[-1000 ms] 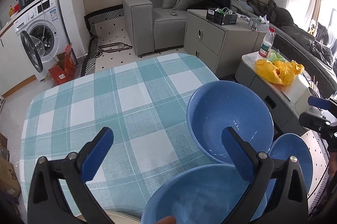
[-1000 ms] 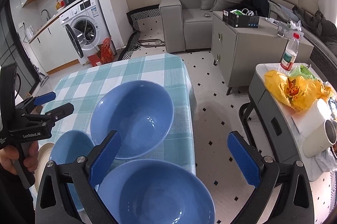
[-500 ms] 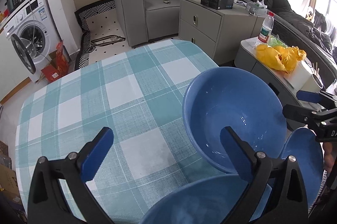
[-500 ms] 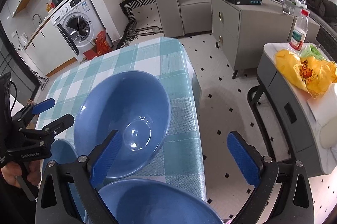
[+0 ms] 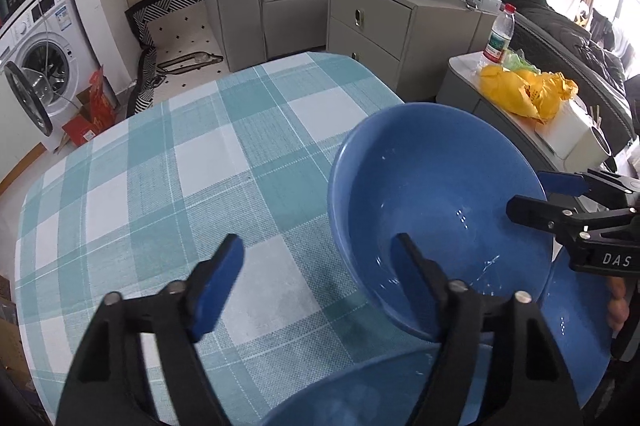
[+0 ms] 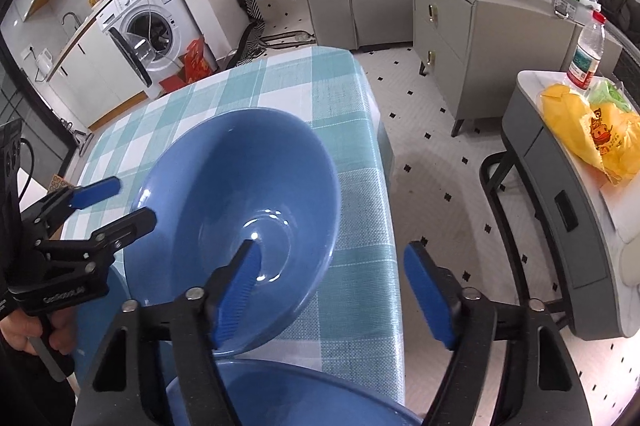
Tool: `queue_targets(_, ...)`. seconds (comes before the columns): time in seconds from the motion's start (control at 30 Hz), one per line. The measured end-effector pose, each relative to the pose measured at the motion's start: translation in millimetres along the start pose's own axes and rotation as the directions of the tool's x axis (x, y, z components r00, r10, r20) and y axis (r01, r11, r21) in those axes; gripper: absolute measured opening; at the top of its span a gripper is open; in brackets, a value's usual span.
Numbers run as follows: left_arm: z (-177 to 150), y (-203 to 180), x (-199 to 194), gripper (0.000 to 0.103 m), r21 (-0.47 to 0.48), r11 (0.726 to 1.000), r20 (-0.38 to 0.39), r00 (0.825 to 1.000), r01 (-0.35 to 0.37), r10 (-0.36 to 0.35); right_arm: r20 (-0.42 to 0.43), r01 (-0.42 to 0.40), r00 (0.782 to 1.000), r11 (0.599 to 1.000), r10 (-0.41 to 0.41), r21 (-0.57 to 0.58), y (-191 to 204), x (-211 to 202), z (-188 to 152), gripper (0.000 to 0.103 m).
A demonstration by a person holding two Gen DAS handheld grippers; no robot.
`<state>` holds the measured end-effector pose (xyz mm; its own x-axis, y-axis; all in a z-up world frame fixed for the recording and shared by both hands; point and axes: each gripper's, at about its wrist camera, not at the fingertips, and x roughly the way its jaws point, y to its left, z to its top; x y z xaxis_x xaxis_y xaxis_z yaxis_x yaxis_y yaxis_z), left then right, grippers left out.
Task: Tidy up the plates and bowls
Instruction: 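Close the left tool on the bowl rim while the right tool grips its rim, then lift the blue bowl with both tools and carry it over another blue bowl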
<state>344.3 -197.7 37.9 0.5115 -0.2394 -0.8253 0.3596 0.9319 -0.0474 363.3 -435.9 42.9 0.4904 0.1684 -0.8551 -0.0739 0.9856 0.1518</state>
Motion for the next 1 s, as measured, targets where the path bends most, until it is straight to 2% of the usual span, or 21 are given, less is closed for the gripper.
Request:
queue_targets(0.07, -1, -1, 1, 0.064, 0.006, 1.0, -0.001, 1.0, 0.004, -0.004, -0.003, 0.003, 1.0, 1.0, -0.003, -0.008, 2, 2, -1, 0.064)
queue_targets(0.13, -2, -1, 1, 0.053, 0.003, 1.0, -0.007, 1.0, 0.016, -0.016, -0.004, 0.004, 1.0, 1.0, -0.004, -0.01, 3, 4, -1, 0.063)
queue_targets(0.2, -2, -2, 1, 0.045, 0.002, 1.0, -0.008, 1.0, 0.023, -0.023, -0.005, 0.002, 1.0, 1.0, -0.002, -0.011, 3, 5, -1, 0.052)
queue_targets(0.27, -2, -3, 2, 0.041, 0.007, 1.0, -0.01, 1.0, 0.027, -0.027, -0.009, 0.008, 1.0, 1.0, -0.008, -0.016, 4, 6, -2, 0.049)
queue_targets(0.43, -1, -5, 2, 0.028, 0.011, 0.999, -0.004, 0.999, 0.042, -0.042, -0.006, 0.006, 1.0, 0.999, -0.006, -0.038, 8, 4, -2, 0.033)
queue_targets(0.5, -1, -6, 1, 0.026, 0.019, 0.999, 0.0, 0.999, 0.044, -0.044, -0.009, 0.002, 1.0, 0.999, -0.003, -0.047, 9, 4, -2, 0.021)
queue_targets(0.63, -1, -11, 0, 0.014, 0.039, 0.998, 0.007, 0.999, 0.043, -0.043, -0.005, 0.007, 1.0, 0.998, -0.008, -0.057, 13, 4, -3, 0.018)
queue_targets(1.0, 1, -9, 0, 0.012, 0.025, 0.999, 0.021, 0.999, 0.045, -0.045, 0.006, 0.026, 1.0, 0.998, -0.026, -0.063, 15, 3, -3, 0.017)
